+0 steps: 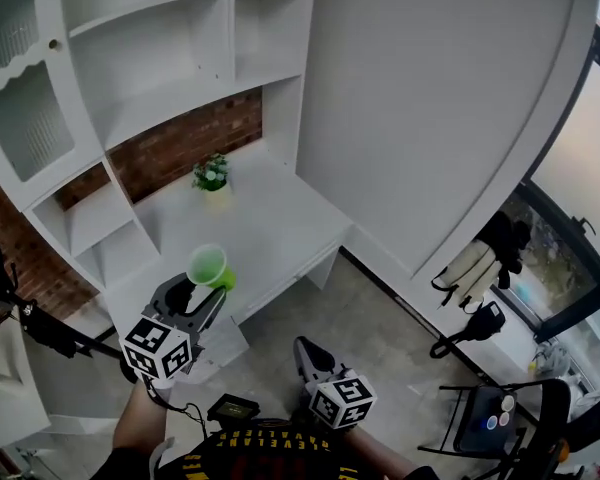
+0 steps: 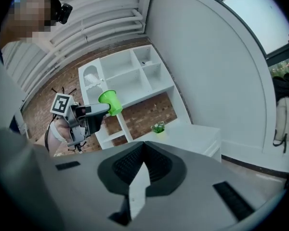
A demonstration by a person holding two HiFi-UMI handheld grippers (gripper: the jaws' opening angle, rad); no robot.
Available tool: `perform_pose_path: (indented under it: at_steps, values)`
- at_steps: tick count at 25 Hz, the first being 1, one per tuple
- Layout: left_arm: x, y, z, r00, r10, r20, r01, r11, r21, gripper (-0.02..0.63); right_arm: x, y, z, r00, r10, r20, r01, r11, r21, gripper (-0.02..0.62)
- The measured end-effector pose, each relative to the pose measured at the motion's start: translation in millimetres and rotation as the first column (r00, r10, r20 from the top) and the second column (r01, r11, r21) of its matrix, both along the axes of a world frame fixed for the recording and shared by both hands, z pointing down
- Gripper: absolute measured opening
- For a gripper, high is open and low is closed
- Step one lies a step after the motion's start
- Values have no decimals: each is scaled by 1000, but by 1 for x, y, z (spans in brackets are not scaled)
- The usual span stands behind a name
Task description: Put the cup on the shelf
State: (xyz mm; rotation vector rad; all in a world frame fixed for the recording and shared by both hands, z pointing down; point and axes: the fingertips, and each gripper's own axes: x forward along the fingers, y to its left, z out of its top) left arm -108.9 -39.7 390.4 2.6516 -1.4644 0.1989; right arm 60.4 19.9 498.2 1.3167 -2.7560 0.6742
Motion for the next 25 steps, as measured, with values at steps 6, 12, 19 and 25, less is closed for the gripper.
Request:
perform_pose_path:
  at_steps: [6, 12, 19, 25]
  values:
    - [13, -74, -30, 988, -129, 86, 125, 991, 51, 212, 29, -74, -26, 994, -102, 31, 100, 993, 61, 6]
    - [-2, -146, -72, 971, -194, 141, 182, 979, 94, 212, 38, -128, -46, 985, -162, 61, 155, 983, 99, 6]
    - [-53, -234, -119, 961, -242, 132, 225, 965, 132, 213, 24, -190, -59, 987, -139, 76, 129, 983, 131, 6]
    - [-92, -298, -140, 962, -233, 146, 211, 966, 150, 212, -2, -227, -67, 994, -98, 47, 91, 986, 139, 6]
